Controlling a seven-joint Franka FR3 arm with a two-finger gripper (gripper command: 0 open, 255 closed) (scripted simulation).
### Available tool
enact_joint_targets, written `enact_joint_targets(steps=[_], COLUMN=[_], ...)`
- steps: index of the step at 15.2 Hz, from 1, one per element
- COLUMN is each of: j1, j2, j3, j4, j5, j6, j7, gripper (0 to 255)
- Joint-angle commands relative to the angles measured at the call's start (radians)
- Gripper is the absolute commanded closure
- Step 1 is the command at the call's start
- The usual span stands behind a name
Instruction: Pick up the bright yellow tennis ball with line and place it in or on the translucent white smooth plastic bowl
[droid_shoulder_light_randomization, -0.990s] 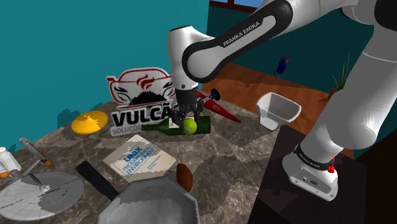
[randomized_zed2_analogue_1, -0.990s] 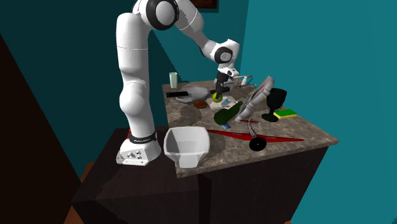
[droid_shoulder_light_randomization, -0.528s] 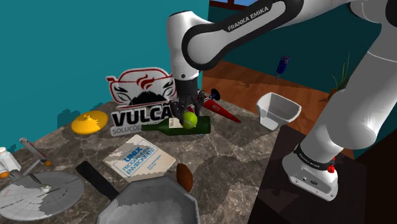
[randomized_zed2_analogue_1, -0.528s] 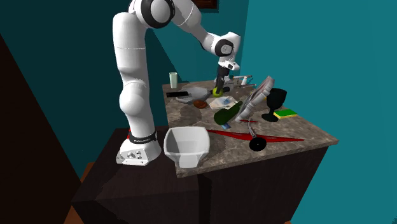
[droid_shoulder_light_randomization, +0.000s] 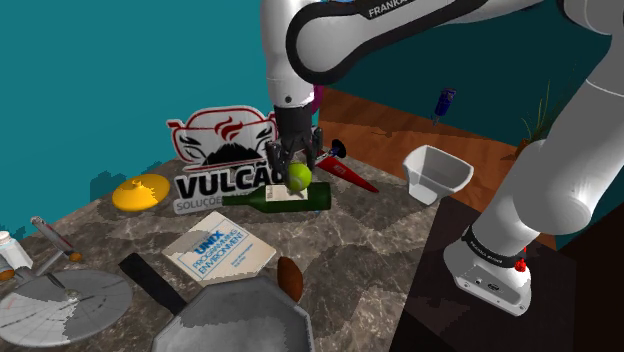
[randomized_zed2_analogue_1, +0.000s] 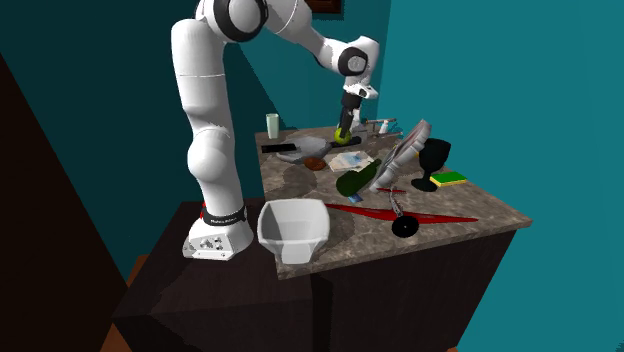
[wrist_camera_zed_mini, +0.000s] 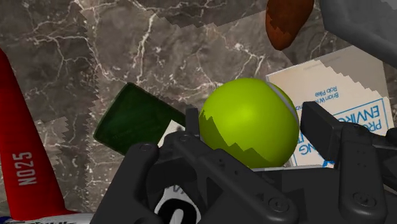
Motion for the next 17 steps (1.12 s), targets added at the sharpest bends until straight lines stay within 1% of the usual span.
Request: enact_joint_targets(steps=[1,3,7,10,13,17], j1=[-0.003,-0.004,-0.036,-0.054,-0.071,-0.095], j2=[-0.011,-0.018,-0.158,-0.258,-0.354,-0.474], j3=[-0.002,-0.003,-0.041,-0.077,-0.118,-0.179], j4=[0.018,0.033,-0.115,-0.214,-0.304,-0.411], j5=[0.002,0.003,0.041,0.056,0.06,0.044], j6=[-0.029,-0.051,-0.05,-0.058,-0.072,-0.099], j7=[-0.001,0.0,-0.092,-0.159,-0.224,-0.307], gripper=[255,255,255,255,255,255])
